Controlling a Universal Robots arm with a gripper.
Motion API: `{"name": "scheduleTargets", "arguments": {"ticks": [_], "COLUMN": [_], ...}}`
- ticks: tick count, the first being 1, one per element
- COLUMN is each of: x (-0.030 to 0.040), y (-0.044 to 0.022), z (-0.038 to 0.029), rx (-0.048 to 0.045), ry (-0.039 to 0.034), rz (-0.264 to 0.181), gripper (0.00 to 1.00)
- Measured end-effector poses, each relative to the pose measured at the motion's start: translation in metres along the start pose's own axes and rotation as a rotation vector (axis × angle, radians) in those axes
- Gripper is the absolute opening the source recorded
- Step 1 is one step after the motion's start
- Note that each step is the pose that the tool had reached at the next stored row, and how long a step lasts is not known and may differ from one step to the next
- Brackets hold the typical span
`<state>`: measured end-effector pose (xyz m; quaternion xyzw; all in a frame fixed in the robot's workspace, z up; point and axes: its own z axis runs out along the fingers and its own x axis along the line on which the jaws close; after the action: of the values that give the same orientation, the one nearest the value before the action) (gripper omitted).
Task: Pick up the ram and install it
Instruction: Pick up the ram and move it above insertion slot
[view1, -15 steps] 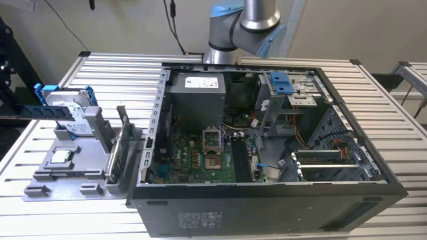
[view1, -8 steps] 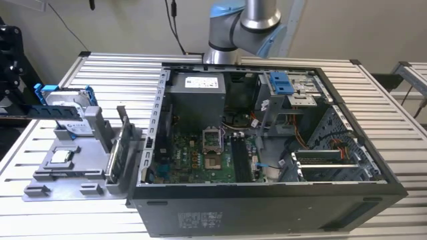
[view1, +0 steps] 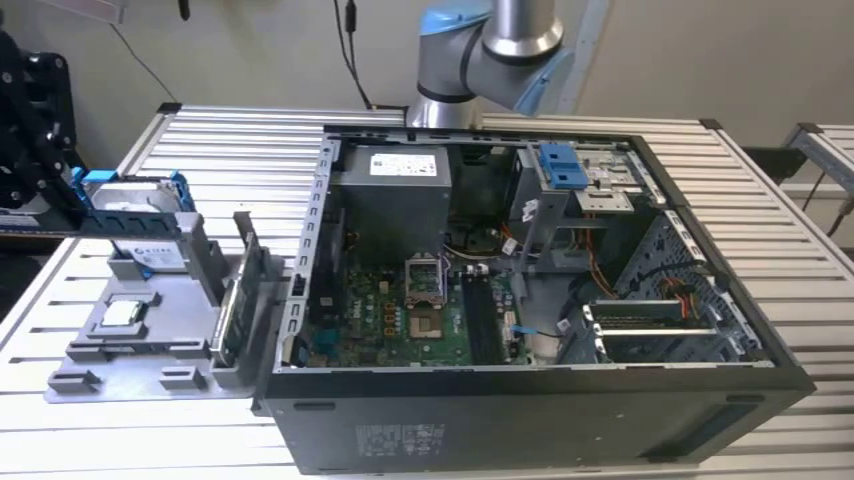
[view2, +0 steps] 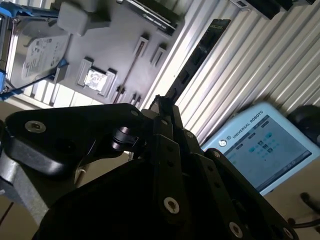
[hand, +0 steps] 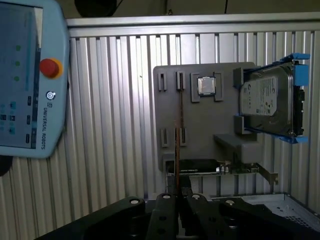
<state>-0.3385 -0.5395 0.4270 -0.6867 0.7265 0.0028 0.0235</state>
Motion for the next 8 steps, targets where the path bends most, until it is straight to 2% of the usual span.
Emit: {"name": "scheduleTargets", "arguments": {"ticks": [8], "x": [-0.0008], "y": [-0.0141], "z": [0.0004], "rx": [-0.0003], "ry": [0.0001], "rz": [0.000], "gripper": [0.14]}}
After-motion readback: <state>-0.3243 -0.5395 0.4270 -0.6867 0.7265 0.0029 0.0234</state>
